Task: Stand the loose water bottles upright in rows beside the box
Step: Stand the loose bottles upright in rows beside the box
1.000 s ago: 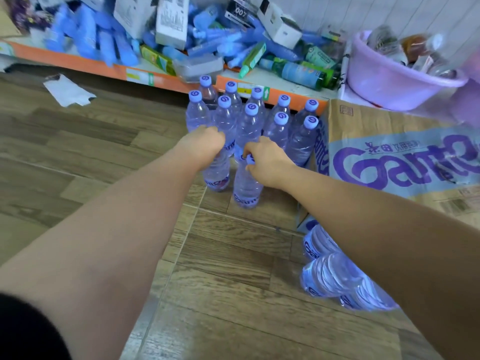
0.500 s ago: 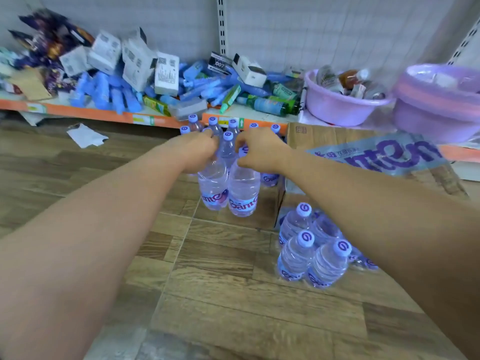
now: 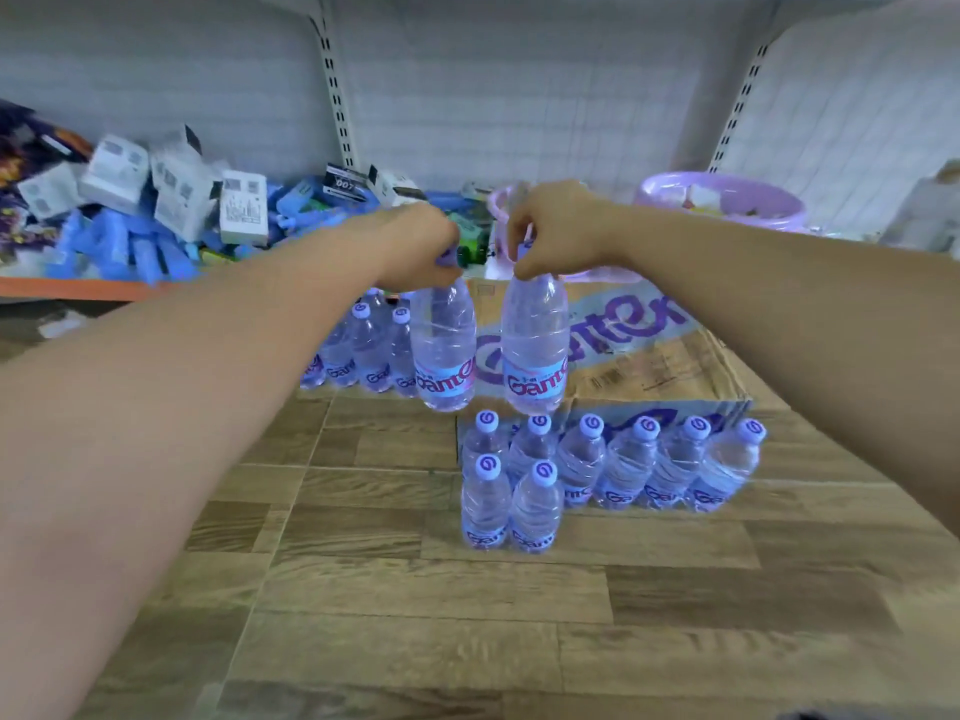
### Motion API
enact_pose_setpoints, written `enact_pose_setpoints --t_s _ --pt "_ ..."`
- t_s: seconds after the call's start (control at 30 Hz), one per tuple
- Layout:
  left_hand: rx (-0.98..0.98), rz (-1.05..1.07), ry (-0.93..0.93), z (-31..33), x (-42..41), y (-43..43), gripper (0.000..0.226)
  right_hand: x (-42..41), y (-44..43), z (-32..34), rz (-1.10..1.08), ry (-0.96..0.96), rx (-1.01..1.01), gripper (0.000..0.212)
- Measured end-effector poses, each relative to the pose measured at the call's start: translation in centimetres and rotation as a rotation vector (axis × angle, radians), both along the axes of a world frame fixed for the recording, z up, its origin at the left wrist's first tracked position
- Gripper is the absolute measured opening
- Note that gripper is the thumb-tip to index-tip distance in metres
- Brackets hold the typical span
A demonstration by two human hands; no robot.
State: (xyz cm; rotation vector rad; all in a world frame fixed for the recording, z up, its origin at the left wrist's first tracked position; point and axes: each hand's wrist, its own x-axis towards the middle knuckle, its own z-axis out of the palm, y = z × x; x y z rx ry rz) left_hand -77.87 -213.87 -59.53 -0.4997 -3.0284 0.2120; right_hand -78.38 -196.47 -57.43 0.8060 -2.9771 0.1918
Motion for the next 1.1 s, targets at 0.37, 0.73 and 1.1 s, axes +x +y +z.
enact_pose_setpoints --t_s 0.37,0.73,1.1 --pt "0.078 -0.264 -0.153 -0.8 0.1 13.7 0.027 1.8 11.6 -1.6 -0.207 -0.31 0.045 0.011" --pt "0.09 -0.304 -0.365 -9.2 0.4 18.8 0.032 2.7 16.4 -8.2 -0.283 -0.536 0.027 0.012" --pt "0.109 -0.158 -0.5 -18.6 0.3 18.8 0.03 2.3 15.5 -18.1 -0.281 -0.668 0.096 0.035"
